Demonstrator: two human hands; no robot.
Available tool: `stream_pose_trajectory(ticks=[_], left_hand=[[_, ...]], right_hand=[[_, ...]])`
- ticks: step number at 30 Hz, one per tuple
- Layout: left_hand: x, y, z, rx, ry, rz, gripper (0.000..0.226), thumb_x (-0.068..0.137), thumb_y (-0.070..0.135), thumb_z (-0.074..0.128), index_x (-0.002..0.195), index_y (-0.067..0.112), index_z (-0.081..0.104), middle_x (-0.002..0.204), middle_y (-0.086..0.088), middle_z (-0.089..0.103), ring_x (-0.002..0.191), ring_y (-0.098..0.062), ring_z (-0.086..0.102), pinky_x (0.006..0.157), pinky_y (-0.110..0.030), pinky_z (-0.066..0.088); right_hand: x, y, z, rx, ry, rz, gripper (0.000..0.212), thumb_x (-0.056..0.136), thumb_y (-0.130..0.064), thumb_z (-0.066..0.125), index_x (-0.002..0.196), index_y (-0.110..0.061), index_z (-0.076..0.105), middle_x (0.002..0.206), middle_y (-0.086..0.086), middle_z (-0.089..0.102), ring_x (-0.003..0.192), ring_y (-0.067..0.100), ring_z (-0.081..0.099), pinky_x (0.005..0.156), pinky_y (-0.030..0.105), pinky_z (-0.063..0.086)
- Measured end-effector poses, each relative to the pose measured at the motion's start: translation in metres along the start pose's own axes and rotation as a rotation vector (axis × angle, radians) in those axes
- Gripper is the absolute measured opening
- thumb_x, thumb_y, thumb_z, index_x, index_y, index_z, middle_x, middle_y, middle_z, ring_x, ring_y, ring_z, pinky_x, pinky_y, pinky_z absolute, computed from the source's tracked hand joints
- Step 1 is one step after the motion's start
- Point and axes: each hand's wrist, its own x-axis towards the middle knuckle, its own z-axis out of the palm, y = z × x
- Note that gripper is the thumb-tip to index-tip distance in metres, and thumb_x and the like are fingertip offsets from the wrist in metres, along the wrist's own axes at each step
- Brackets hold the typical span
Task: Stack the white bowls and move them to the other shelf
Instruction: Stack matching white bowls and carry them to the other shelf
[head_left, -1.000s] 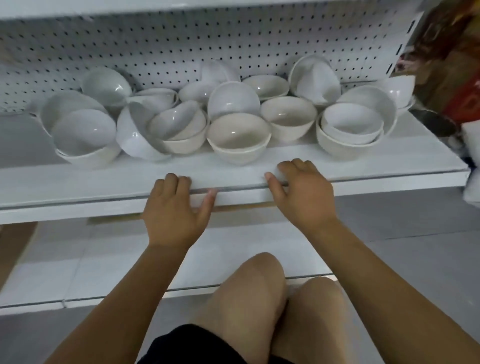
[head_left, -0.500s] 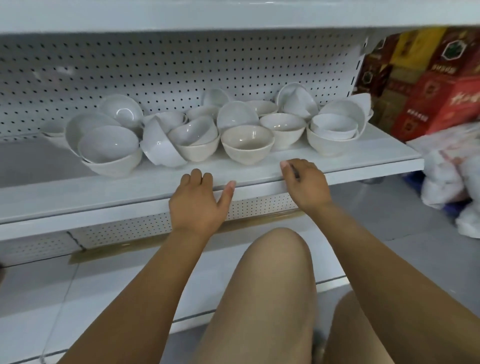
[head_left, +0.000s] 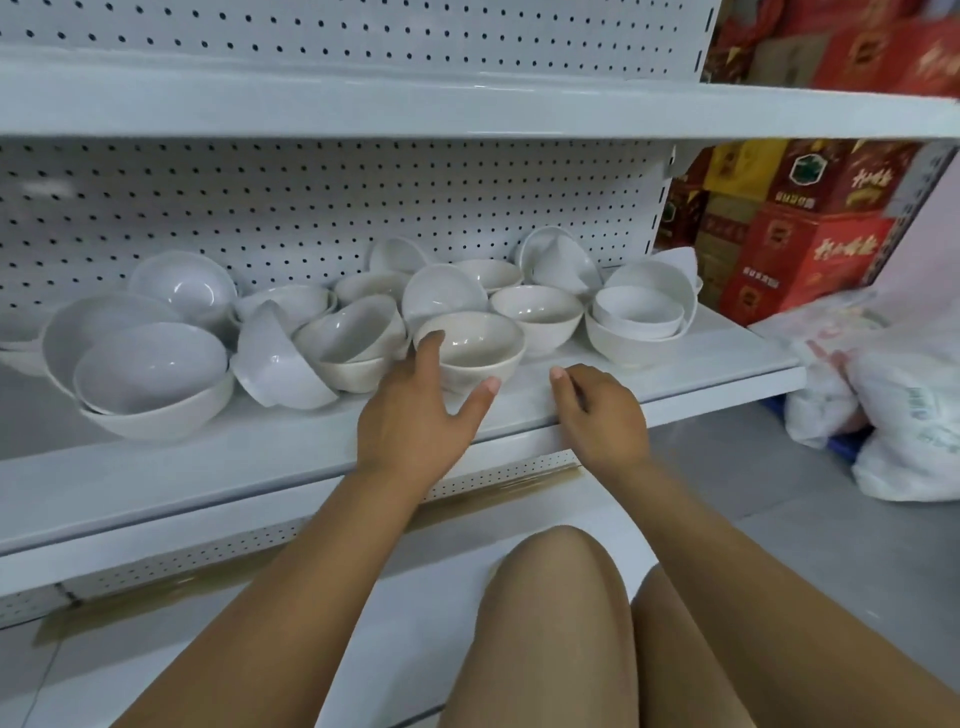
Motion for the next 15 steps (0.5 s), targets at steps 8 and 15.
stream_pose_trajectory(ticks=[8, 15], left_hand=[[0.023, -0.024, 0.017, -0.156, 0.013, 0.015, 0.064, 0.087, 0.07, 0.06, 0.135, 0.03, 0.05, 0.128, 0.002, 0.064, 0.118, -0.021, 0.06, 0.091, -0.038, 0.052], [0.012, -0.022, 0.017, -0.344, 0.091, -0.069, 0.05, 0.074, 0.075, 0.066, 0.103, 0.034, 0.061, 0.089, 0.021, 0.065, 0.087, -0.005, 0.063, 0.077, -0.029, 0.051]], right_hand=[[0.038, 0.0, -0.003, 0.221, 0.01, 0.044, 0.046, 0.101, -0.042, 0.059, 0.145, -0.03, 0.052, 0.109, -0.012, 0.067, 0.103, 0.011, 0.065, 0.093, 0.024, 0.049], [0.061, 0.001, 0.013, 0.229, 0.037, 0.075, 0.047, 0.101, -0.046, 0.058, 0.144, -0.028, 0.054, 0.111, -0.002, 0.068, 0.108, 0.017, 0.067, 0.094, 0.026, 0.048]])
